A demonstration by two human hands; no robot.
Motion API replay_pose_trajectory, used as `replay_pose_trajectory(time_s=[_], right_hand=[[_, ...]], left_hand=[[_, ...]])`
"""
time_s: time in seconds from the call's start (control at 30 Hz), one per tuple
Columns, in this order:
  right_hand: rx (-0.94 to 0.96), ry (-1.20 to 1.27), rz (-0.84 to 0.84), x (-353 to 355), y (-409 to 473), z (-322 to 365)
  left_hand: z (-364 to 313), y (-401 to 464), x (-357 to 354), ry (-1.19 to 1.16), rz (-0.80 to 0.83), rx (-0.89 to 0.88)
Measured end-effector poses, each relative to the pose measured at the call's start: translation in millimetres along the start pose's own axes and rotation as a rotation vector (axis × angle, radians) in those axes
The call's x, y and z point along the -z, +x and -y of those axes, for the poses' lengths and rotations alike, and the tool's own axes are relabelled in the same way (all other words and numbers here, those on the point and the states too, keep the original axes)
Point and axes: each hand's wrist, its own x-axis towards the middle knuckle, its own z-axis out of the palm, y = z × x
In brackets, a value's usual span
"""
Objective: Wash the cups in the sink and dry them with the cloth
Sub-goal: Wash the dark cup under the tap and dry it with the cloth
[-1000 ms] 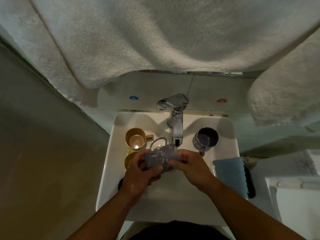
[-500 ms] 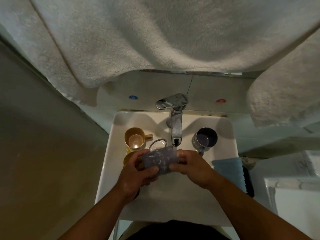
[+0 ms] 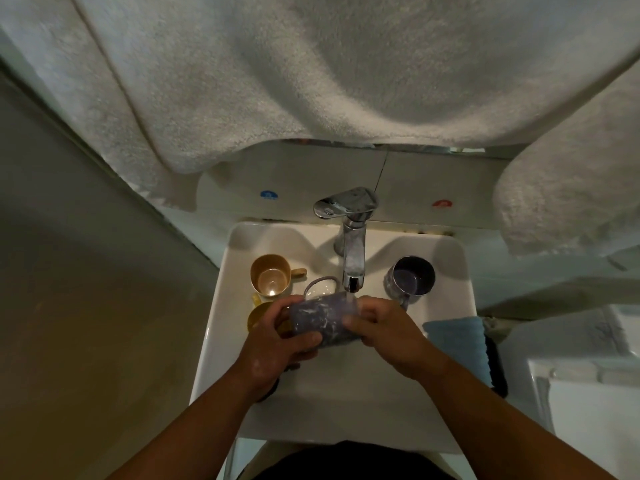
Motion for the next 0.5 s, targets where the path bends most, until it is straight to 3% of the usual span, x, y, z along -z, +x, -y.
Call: replay_pose_trajectory(time_s=[0.07,0.2,0.37,0.5], right_hand=[[-0.017,0.018,0.039,0.3,-2.7,1.6],[-0.13,0.013,-0.107,-2.6,2.3,3.1],[-0.089,0.026,0.003,0.0,-0.2,10.6],[-0.159,-0.113,-0.155,-7.1,8.1,3.9]], left_hand=[[-2.0,0.8,1.9,0.001,0.008,-0.009],[-3.8,-0.5,-1.9,0.118,0.025,-0.039],[-0.4,-2.0,-3.5,0.159,-0.007,-0.11],[2.8,-1.3,-8.5,0.217,-0.013,-0.12]])
